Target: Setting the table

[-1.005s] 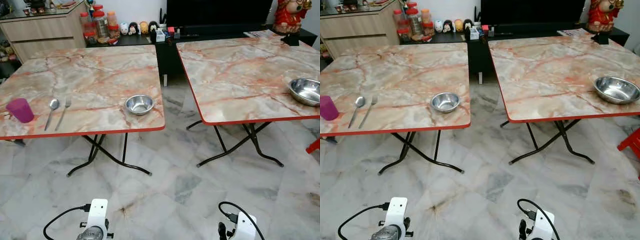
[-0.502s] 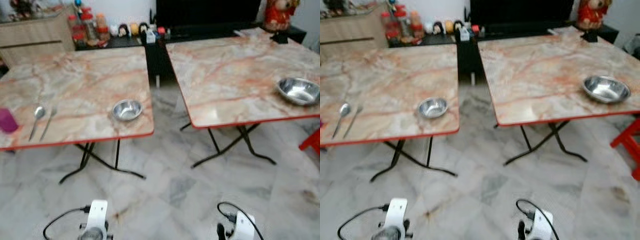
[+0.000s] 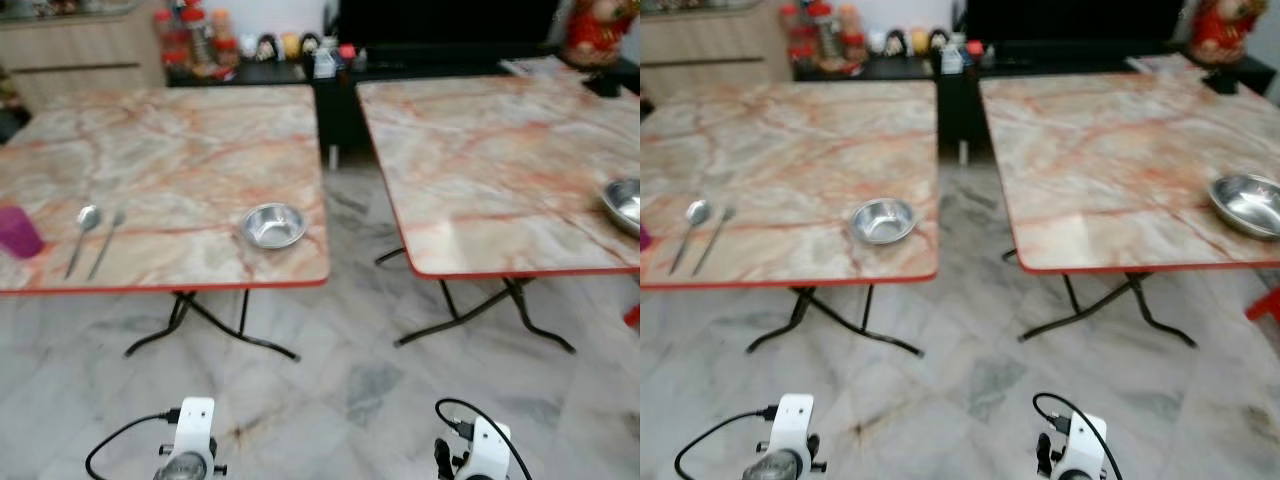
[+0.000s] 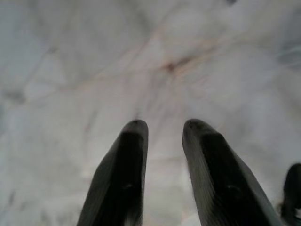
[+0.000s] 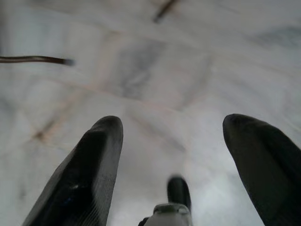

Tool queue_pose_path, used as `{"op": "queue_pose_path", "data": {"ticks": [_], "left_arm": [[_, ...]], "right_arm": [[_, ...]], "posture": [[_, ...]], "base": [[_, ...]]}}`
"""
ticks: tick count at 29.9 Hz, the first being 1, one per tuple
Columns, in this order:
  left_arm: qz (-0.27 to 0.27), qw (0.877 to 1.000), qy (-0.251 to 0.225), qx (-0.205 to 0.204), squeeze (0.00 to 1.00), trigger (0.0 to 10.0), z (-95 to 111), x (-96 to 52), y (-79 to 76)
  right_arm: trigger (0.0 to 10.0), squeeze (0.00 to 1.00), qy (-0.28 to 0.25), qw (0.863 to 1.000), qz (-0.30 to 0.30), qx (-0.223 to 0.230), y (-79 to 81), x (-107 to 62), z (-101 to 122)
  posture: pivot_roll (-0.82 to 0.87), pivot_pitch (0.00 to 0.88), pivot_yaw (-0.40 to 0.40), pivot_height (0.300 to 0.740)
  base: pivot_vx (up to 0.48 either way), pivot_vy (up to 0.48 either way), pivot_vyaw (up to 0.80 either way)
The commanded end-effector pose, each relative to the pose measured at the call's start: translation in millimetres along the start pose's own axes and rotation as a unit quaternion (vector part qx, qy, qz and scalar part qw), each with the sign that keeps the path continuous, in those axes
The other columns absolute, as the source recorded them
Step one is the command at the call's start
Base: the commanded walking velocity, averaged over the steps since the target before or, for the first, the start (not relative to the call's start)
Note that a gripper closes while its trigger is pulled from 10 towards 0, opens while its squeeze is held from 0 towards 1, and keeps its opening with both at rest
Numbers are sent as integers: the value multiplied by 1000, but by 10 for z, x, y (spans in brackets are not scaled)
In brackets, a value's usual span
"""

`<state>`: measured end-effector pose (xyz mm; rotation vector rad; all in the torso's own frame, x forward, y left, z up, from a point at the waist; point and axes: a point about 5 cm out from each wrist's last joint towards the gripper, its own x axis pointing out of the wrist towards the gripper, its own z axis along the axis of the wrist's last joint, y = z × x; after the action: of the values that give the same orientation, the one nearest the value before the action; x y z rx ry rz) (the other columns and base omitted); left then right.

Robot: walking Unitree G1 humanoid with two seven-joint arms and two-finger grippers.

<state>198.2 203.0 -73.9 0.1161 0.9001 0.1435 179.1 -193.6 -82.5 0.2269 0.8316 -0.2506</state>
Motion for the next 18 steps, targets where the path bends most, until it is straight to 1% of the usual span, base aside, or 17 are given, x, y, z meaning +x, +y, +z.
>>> {"op": "queue_pose_path", "data": {"ticks": [1, 9, 16, 18], "left_arm": [[0, 1000, 1, -9, 0, 10000, 8, 2, -30], [1, 1000, 2, -14, 0, 10000, 5, 1, -40], [2, 1000, 1, -17, 0, 10000, 9, 1, -31], [2, 1000, 0, -16, 0, 10000, 10, 2, -27]], "right_arm": [[10000, 0, -1, 1000, -12, 11, -76, -15, -22], [10000, 0, -5, 1000, -14, 13, -98, -11, 2], [10000, 0, 1, 1000, -15, 11, -84, -10, -9], [10000, 0, 5, 1000, -12, 11, -74, -11, -21]], "posture": [[-40, 0, -5, 740], [-43, 0, -7, 740], [-43, 0, -4, 740], [-40, 0, -3, 740]], "base": [[266, 0, 0], [263, 0, 0], [264, 0, 0], [266, 0, -556]]}}
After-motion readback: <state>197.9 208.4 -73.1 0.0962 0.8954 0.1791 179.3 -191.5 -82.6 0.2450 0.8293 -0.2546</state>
